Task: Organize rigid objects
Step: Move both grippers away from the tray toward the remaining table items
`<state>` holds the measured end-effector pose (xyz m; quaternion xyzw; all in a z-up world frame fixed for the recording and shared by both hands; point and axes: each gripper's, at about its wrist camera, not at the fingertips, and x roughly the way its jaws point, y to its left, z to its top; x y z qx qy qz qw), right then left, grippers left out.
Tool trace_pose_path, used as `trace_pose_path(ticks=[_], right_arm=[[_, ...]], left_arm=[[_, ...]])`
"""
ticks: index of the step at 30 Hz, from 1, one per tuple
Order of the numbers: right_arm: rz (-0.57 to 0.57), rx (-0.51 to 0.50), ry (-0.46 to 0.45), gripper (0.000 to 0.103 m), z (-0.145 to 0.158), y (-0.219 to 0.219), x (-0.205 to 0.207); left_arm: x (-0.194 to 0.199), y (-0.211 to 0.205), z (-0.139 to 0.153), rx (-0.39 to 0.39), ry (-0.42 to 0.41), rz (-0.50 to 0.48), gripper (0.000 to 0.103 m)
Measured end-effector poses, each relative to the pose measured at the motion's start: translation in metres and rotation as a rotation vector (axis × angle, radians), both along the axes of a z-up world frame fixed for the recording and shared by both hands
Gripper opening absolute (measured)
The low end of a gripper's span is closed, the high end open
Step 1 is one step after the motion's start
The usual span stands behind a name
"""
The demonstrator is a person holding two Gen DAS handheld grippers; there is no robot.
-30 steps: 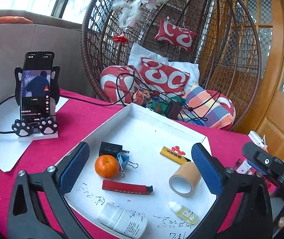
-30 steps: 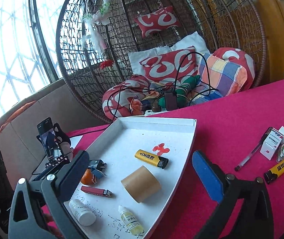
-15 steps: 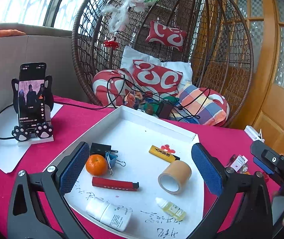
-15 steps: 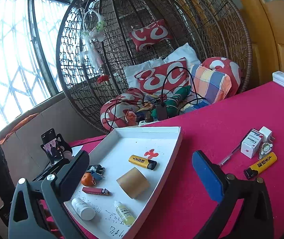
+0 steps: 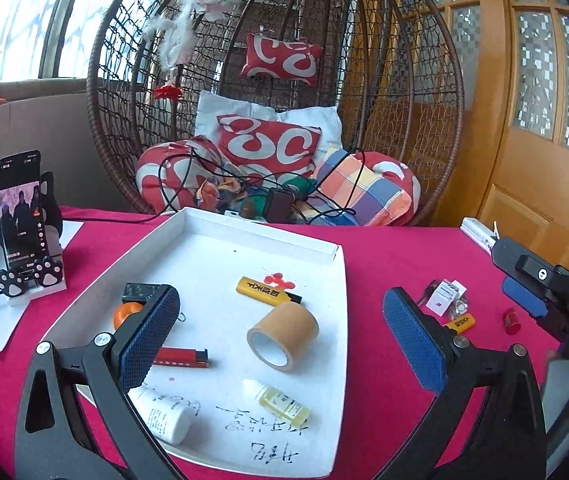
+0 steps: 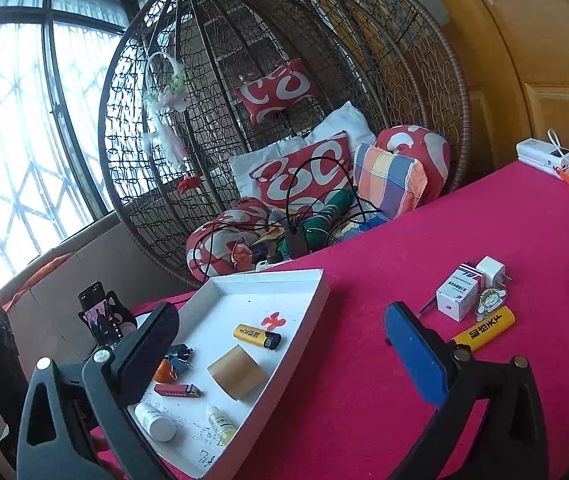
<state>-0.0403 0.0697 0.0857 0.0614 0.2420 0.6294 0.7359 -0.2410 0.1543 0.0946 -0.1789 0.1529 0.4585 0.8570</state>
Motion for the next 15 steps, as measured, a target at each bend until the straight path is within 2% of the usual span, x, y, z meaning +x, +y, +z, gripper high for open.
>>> trace_pose_path(ticks=[5,15], right_arm=[[-0.053,0.031,0.026,0.103,0.0,-0.017,0.021],[-0.144,0.008,0.038,0.103,-0.01,-0.039,0.055]], left_arm=[[0.02,-0.012,-0.001,0.013,0.038,-0.049,0.103],[0.056,-0.029,-0.008,0.002,0.092,-0.142,0.103]])
